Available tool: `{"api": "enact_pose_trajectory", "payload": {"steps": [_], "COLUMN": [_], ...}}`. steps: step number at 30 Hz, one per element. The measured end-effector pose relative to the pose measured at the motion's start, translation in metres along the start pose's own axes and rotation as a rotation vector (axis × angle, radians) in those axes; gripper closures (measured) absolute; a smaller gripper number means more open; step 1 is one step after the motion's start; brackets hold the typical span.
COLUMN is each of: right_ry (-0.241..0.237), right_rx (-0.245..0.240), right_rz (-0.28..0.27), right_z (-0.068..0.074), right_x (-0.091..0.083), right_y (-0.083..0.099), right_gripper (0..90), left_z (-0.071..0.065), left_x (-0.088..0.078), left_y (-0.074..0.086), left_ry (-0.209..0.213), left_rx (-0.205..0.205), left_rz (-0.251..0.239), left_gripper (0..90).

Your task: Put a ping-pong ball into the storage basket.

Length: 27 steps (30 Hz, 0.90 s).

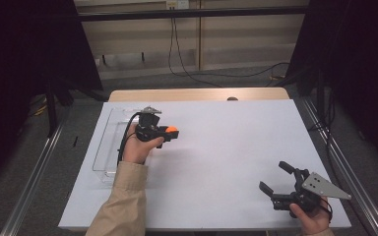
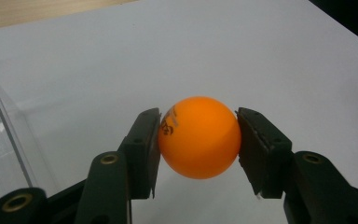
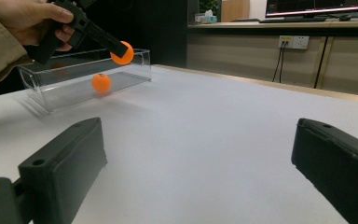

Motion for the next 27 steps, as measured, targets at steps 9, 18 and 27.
{"api": "enact_pose_trajectory", "payload": {"steps": [9,18,27], "right_ry": [-0.001,-0.002,-0.002], "right_rx": [0.001,0.001,-0.002], "right_rz": [0.0,0.0,-0.003], "right_z": [0.0,0.0,0.0], "right_x": [0.0,0.0,0.0], "right_y": [0.0,0.0,0.0], "right_gripper": [2.5,2.5,2.5], "left_z": [0.004,0.006,0.008], "left_x": [-0.007,-0.011,-0.014], "left_y": [0.0,0.0,0.0], "left_ry": [-0.011,-0.017,-0.026], "left_rx": [0.001,-0.005,-0.007], "left_rz": [-0.003,-0.01,-0.016], "left_gripper": [51.0,51.0,51.0]}}
Point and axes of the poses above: each handheld gripper's, and its own axes: x roughly forward along the jaws, y roughly out of its underside, z roughly to its left, the point moved 6 cm from there along x, roughly forward along the jaws, and after that the axes turned 15 degrees about y, right-handed, at the moved point
